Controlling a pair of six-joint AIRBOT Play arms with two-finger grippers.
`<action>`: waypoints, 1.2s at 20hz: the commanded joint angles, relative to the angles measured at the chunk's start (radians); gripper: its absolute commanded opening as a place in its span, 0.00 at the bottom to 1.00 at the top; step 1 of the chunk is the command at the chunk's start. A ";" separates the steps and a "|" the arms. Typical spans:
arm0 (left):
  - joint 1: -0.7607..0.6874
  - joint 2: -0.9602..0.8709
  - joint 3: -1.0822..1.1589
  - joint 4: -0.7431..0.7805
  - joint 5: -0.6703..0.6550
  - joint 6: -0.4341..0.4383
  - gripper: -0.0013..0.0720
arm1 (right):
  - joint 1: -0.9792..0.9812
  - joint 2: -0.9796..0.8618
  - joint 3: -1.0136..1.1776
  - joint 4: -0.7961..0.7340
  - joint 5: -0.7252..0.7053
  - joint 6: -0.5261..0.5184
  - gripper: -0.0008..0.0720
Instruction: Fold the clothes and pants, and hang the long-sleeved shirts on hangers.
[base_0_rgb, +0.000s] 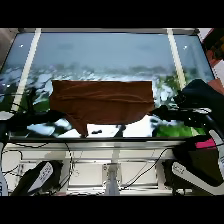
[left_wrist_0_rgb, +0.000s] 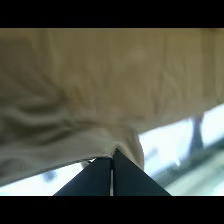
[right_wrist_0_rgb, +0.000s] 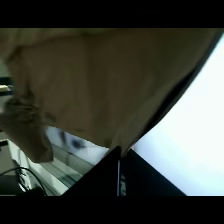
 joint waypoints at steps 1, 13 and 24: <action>0.067 0.027 0.080 -0.007 0.048 0.000 0.04 | 0.000 0.097 0.001 0.182 0.027 -0.023 0.03; 0.080 0.032 0.092 -0.135 0.532 0.000 0.04 | 0.378 0.151 0.091 0.363 -0.830 -0.026 0.03; -0.313 -0.167 0.110 -0.134 1.245 0.000 0.04 | 0.494 -0.137 0.275 0.371 -1.010 0.008 0.03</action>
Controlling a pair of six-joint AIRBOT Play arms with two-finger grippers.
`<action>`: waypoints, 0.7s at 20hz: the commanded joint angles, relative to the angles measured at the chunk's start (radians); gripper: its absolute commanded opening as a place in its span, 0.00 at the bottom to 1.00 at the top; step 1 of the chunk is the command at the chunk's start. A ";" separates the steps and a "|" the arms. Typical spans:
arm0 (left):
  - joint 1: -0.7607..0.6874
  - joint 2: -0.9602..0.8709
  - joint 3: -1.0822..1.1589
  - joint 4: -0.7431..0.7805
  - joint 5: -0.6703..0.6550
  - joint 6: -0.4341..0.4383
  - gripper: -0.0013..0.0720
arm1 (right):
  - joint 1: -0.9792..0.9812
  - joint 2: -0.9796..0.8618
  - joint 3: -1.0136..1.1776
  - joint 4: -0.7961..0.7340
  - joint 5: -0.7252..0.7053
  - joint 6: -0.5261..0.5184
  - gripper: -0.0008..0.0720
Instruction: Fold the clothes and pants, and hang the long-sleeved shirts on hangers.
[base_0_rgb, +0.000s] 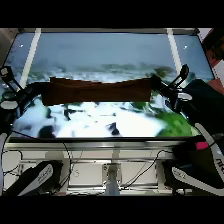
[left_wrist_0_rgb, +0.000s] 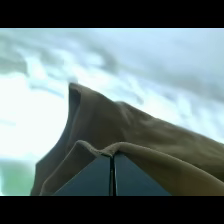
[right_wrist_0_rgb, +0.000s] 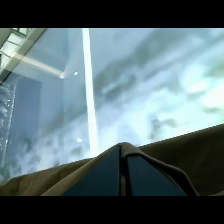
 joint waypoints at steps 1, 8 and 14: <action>-0.106 -0.068 0.019 0.002 0.288 0.000 0.04 | 0.011 -0.097 0.071 0.002 -0.031 0.016 0.03; -0.122 -0.247 0.161 0.002 0.286 -0.013 0.04 | 0.011 -0.232 0.190 0.002 -0.057 0.017 0.03; -0.122 -0.367 0.235 0.002 0.278 -0.020 0.04 | 0.011 -0.361 0.258 0.036 -0.047 0.021 0.03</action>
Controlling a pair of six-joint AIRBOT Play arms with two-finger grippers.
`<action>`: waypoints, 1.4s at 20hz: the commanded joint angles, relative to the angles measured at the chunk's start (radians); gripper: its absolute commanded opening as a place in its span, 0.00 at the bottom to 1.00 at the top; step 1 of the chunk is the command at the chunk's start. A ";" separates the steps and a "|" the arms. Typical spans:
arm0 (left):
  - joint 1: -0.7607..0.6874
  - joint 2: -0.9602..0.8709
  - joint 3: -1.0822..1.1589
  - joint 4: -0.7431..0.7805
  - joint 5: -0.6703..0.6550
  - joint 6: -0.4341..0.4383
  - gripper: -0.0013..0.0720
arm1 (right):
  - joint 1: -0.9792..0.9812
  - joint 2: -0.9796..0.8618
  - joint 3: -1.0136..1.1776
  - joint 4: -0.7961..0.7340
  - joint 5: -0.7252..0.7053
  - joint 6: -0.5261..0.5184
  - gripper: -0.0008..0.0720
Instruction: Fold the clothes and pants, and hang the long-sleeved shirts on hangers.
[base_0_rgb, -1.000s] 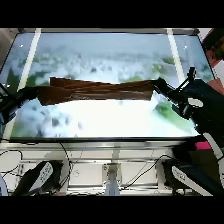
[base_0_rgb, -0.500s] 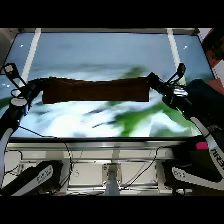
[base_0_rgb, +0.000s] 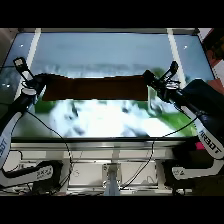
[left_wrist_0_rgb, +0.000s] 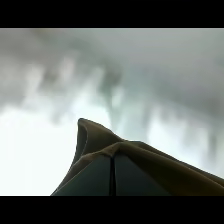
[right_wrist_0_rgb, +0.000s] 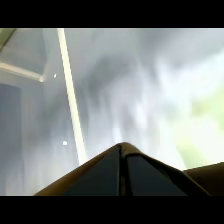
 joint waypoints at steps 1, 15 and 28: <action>-0.002 -0.063 0.052 0.002 -0.001 -0.004 0.04 | 0.000 -0.072 0.058 0.025 0.010 0.002 0.03; -0.037 -0.220 0.135 0.002 0.010 -0.026 0.04 | -0.002 -0.223 0.187 0.021 0.029 0.072 0.03; -0.028 -0.131 0.136 0.006 0.094 -0.025 0.83 | -0.049 -0.185 0.187 -0.151 0.205 0.070 0.72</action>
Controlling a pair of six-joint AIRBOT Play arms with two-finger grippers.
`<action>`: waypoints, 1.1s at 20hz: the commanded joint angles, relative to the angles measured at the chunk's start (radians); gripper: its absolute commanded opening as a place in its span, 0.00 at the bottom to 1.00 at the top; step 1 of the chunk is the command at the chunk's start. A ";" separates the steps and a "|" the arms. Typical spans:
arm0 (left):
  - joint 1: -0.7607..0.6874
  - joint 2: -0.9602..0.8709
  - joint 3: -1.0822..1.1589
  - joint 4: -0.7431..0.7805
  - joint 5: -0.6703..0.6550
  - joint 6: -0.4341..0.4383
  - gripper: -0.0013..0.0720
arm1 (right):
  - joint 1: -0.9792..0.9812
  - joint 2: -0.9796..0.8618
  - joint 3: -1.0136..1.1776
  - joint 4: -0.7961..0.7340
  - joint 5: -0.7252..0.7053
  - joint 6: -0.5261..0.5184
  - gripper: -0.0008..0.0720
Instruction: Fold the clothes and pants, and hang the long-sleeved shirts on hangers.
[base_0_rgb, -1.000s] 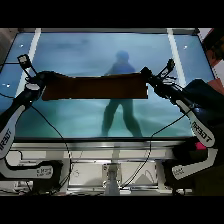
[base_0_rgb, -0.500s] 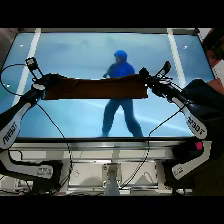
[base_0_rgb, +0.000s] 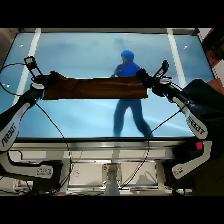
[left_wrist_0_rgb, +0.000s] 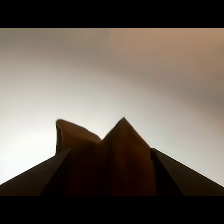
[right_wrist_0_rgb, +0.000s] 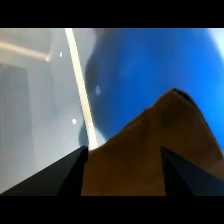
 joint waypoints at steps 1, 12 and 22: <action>0.011 0.072 0.000 0.000 0.053 0.000 0.83 | -0.050 0.032 0.000 -0.089 0.119 0.001 0.72; 0.385 0.155 0.055 0.263 -0.757 -0.177 0.47 | -0.204 0.071 0.000 -0.217 0.436 0.001 0.72; 0.444 -0.167 0.492 0.596 -1.315 -0.508 1.00 | -0.204 0.071 0.000 -0.225 0.439 0.001 0.72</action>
